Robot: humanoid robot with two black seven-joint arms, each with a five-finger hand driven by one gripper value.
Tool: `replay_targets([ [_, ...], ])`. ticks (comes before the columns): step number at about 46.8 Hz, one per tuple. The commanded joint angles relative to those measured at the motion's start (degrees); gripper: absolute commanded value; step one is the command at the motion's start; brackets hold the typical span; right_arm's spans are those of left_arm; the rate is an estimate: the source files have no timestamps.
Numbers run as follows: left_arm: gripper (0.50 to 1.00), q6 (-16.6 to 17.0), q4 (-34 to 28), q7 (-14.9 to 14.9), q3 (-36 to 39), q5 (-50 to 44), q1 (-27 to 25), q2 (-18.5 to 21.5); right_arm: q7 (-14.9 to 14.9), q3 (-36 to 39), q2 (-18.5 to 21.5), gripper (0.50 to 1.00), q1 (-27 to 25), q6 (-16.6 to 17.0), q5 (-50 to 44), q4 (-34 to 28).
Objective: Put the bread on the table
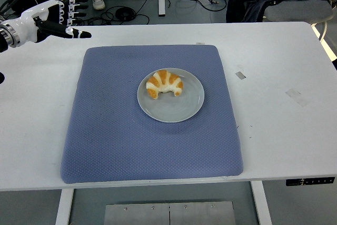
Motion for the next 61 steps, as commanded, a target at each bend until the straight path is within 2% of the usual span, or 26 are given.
replay_targets([
  [1, 0.987, 0.3, 0.0, 0.0, 0.0, 0.1, 0.1, -0.1, 0.0, 0.0, 0.0, 1.000, 0.0, 0.0, 0.0, 0.0],
  [9, 0.987, 1.6, 1.1, 0.0, 0.2, 1.9, -0.2, -0.2, 0.0, 0.0, 0.0, 1.000, 0.0, 0.0, 0.0, 0.0],
  [31, 0.984, 1.1, 1.9, 0.0, 0.3, 2.8, -0.4, -0.9, 0.0, 0.0, 0.0, 1.000, 0.0, 0.0, 0.0, 0.0],
  [36, 0.980, 1.1, 1.9, 0.0, 0.8, 3.7, -1.0, -2.9, 0.0, 0.0, 0.0, 1.000, 0.0, 0.0, 0.0, 0.0],
  [44, 0.968, 1.3, 1.9, 0.2, 6.1, 5.2, -4.0, -5.5, 0.0, 0.0, 0.0, 1.000, 0.0, 0.0, 0.0, 0.0],
  [54, 0.958, 1.6, 1.0, 0.9, 7.3, 5.7, -5.2, -6.0, 0.0, 0.0, 0.0, 1.000, 0.0, 0.0, 0.0, 0.0],
  [61, 0.946, 2.2, -0.7, 1.0, 8.7, 9.6, -6.3, -6.7, 0.0, 0.0, 0.0, 1.000, 0.0, 0.0, 0.0, 0.0],
])
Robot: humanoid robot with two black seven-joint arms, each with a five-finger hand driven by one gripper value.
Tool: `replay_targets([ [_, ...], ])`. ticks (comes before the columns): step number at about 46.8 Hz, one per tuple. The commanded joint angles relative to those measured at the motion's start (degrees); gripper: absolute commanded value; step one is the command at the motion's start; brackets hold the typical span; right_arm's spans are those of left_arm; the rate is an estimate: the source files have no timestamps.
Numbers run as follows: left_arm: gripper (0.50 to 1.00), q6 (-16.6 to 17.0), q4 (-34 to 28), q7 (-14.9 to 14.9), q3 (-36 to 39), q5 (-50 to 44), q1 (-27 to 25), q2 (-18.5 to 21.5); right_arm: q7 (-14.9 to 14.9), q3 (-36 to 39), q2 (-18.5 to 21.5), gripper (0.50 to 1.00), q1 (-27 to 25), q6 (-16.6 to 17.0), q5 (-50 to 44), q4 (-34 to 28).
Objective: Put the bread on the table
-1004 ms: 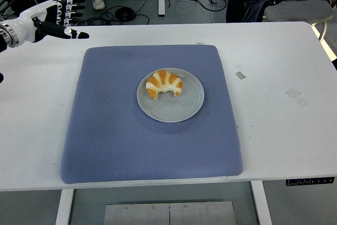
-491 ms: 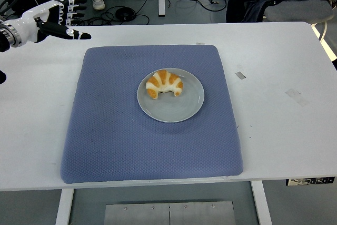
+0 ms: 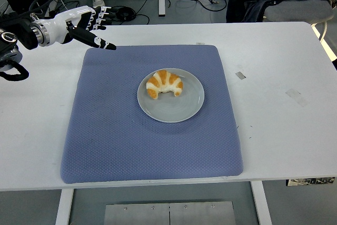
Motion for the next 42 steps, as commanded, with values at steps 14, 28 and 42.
replay_targets([
  [14, 0.942, 1.2, -1.4, 3.0, 2.6, 5.4, -2.6, -7.3, 0.0, 0.0, 0.0, 1.000, 0.0, 0.0, 0.0, 0.0],
  [28, 0.936, 1.2, -4.0, 5.0, 3.4, 8.2, -4.3, -9.2, 0.0, 0.0, 0.0, 1.000, 0.0, 0.0, 0.0, 0.0],
  [42, 0.934, 0.3, -5.5, 9.3, 3.5, 10.6, -4.3, -10.8, 0.0, 0.0, 0.0, 1.000, 0.0, 0.0, 0.0, 0.0],
])
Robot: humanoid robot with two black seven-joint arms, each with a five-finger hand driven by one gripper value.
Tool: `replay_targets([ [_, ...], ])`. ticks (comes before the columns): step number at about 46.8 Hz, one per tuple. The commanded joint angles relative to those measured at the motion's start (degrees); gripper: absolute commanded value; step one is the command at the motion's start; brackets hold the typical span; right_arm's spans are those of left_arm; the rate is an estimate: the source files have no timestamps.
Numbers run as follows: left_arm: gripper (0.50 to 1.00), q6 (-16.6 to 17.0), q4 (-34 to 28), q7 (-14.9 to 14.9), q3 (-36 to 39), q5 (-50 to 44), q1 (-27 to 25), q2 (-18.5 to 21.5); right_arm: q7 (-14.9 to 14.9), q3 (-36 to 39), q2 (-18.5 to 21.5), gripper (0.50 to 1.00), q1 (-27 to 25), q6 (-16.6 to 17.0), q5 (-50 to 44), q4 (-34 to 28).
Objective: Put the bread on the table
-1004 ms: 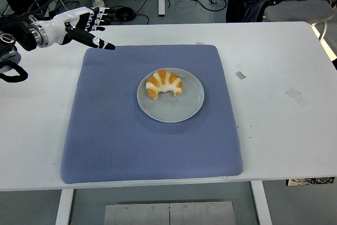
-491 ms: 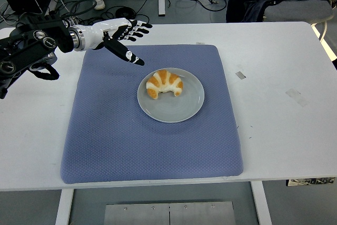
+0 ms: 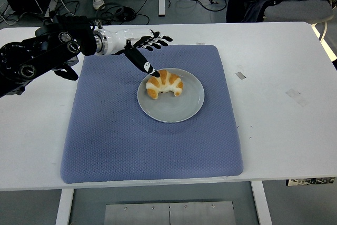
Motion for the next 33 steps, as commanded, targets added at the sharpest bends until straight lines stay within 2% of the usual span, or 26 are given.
replay_targets([
  [1, 0.934, -0.5, -0.1, 0.1, 0.1, 0.1, 0.1, 0.1, 0.0, 0.0, 0.0, 1.000, 0.0, 0.0, 0.0, 0.0],
  [11, 0.921, -1.5, -0.3, 1.8, 0.1, 0.1, 0.0, 0.3, 0.0, 0.0, 0.0, 1.000, 0.0, 0.0, 0.0, 0.0],
  [33, 0.896, -1.7, -0.3, 1.8, 2.1, 0.0, -0.5, -0.1, 0.0, 0.0, 0.0, 1.000, 0.0, 0.0, 0.0, 0.0],
])
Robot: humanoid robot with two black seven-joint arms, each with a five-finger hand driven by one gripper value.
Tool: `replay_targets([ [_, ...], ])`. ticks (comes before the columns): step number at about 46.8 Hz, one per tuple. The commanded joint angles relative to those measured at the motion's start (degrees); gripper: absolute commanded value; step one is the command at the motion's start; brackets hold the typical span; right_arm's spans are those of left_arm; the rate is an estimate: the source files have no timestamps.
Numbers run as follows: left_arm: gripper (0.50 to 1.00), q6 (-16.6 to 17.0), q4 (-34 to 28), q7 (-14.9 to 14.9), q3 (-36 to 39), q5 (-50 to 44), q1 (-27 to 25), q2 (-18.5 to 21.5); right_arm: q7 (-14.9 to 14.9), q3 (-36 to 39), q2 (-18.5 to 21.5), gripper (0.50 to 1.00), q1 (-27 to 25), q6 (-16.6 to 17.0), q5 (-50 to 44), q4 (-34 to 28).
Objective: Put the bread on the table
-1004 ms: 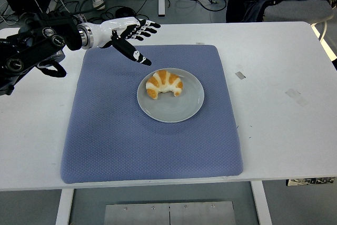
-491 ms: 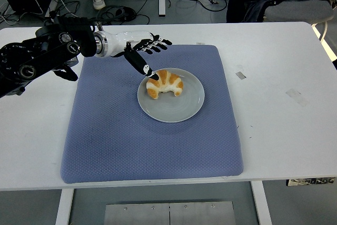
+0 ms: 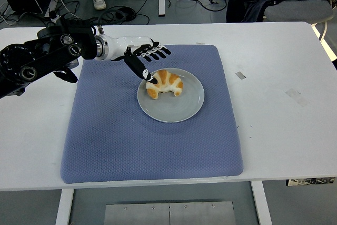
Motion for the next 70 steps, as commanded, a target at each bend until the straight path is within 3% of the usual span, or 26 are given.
replay_targets([
  [1, 0.896, 0.1, 0.0, 0.0, 0.0, 0.0, -0.1, -0.1, 0.0, 0.0, 0.0, 1.000, 0.0, 0.0, 0.0, 0.0],
  [35, 0.858, 1.1, 0.5, 0.0, 3.1, 1.1, -0.7, -1.8, 0.0, 0.0, 0.0, 1.000, 0.0, 0.0, 0.0, 0.0],
  [51, 0.848, 6.6, 0.5, -0.2, 6.2, 2.9, -0.6, -3.0, 0.0, 0.0, 0.0, 1.000, 0.0, 0.0, 0.0, 0.0],
  [70, 0.831, 8.0, 0.0, -0.2, 6.7, 3.3, -0.7, -3.0, 0.0, 0.0, 0.0, 1.000, 0.0, 0.0, 0.0, 0.0],
])
